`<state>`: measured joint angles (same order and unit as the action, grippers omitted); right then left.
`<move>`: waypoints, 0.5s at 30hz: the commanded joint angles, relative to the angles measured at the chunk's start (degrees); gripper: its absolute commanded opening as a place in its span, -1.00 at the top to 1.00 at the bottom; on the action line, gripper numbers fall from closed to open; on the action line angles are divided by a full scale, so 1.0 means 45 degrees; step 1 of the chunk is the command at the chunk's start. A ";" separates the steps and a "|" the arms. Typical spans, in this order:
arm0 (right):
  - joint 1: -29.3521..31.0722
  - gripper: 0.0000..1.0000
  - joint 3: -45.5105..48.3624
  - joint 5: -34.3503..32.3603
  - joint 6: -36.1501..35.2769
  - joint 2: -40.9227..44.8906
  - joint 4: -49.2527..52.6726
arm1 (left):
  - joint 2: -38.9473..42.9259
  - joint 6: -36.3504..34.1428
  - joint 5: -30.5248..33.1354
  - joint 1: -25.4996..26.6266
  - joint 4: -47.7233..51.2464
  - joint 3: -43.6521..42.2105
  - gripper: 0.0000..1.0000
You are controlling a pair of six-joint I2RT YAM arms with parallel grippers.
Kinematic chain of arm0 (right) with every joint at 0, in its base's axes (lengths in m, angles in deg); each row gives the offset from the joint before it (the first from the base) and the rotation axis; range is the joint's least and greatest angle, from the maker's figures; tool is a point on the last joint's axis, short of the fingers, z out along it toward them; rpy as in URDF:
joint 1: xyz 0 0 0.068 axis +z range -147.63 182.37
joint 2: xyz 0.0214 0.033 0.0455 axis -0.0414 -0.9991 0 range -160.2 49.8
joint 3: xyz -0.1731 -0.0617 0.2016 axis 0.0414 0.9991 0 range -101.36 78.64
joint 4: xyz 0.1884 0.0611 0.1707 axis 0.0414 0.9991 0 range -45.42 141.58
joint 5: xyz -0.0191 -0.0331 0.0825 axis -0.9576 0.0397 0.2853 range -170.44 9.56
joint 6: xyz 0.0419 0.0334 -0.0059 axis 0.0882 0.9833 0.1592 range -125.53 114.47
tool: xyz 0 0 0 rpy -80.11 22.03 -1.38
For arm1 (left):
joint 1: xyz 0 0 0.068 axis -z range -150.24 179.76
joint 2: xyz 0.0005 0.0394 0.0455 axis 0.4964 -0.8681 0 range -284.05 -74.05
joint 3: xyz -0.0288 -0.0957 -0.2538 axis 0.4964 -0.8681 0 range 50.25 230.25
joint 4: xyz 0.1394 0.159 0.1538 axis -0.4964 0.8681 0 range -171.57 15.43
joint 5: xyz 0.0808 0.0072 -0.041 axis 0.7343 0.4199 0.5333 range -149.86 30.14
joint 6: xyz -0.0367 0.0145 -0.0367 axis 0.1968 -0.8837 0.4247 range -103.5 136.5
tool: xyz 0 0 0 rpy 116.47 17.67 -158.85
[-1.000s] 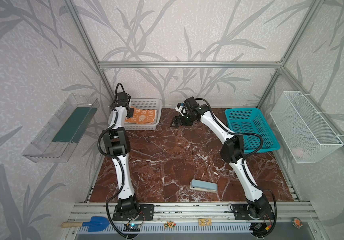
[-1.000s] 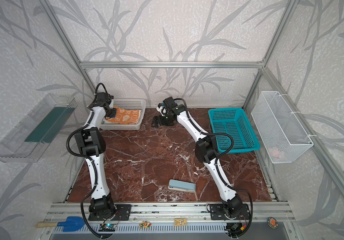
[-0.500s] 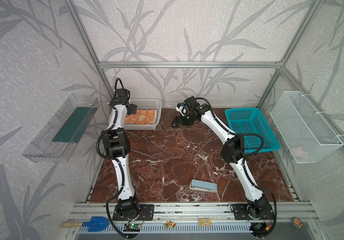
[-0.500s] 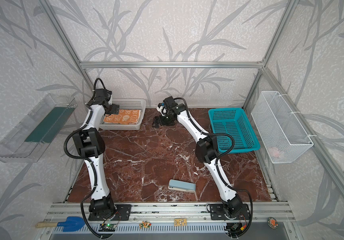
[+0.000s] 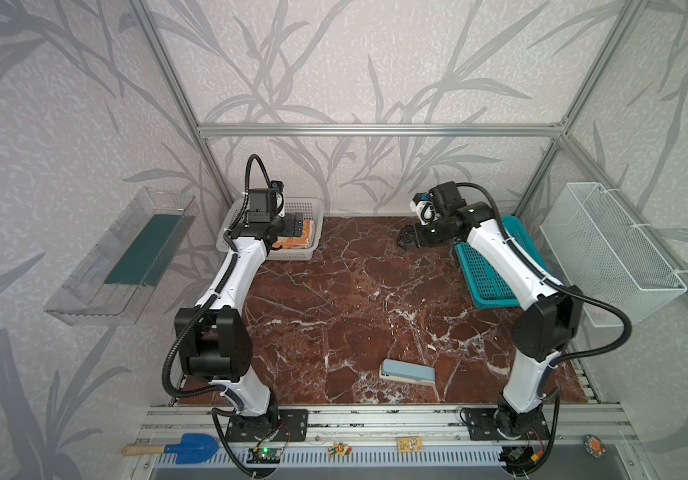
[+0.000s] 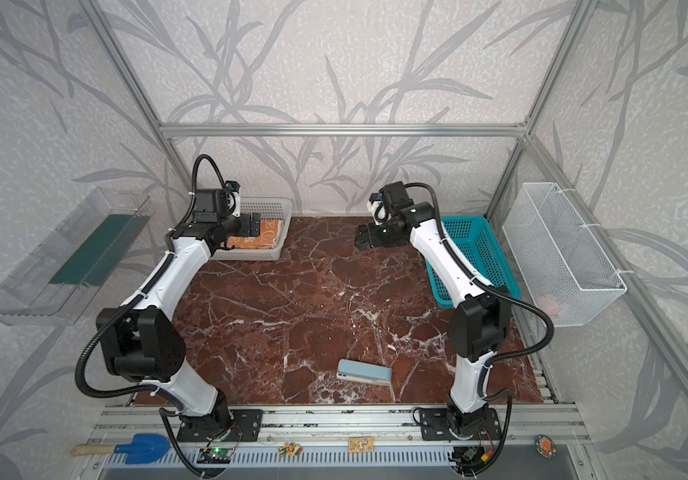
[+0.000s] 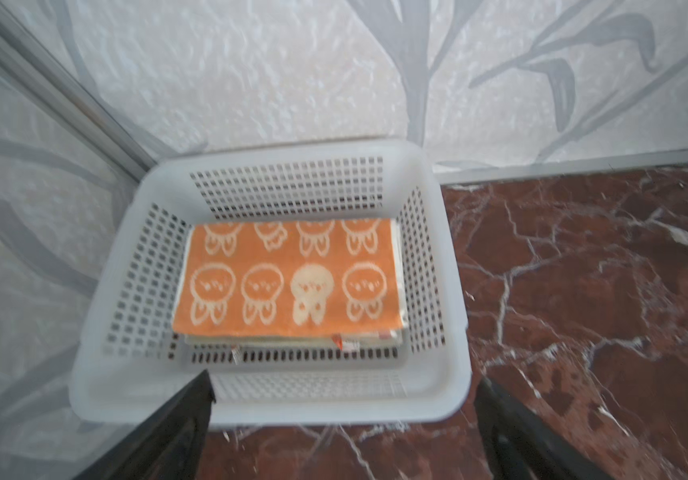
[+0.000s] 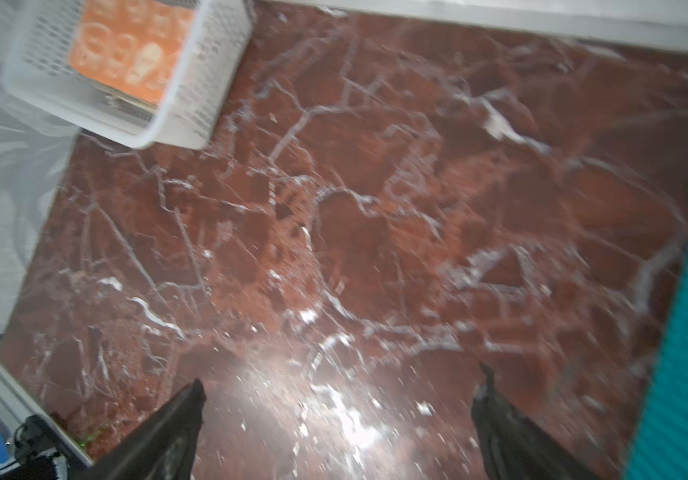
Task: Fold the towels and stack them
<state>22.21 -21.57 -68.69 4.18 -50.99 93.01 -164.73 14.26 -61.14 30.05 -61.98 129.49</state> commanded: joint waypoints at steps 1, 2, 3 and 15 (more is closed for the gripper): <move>-0.1027 -0.98 0.3127 -0.1988 0.0168 0.2432 -0.2157 | 0.1810 0.1466 -0.0408 -0.0048 -0.2202 -0.2644 -0.98; -0.1443 -0.98 0.4330 -0.2470 0.0208 0.3316 -0.2697 | 0.2408 0.1728 -0.0505 -0.0056 -0.2565 -0.3586 -0.98; -0.1904 -0.98 0.5375 -0.2822 0.0277 0.4083 -0.3209 | 0.2918 0.2009 -0.0593 -0.0029 -0.2837 -0.4378 -0.98; -0.3529 -0.98 0.8180 -0.3824 0.0945 0.5020 -0.3081 | 0.5701 0.3051 -0.1707 0.0949 -0.3359 -0.7931 -0.98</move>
<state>6.43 19.13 -86.81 7.09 -23.21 78.49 -140.86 26.04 -67.24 32.63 -74.64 95.31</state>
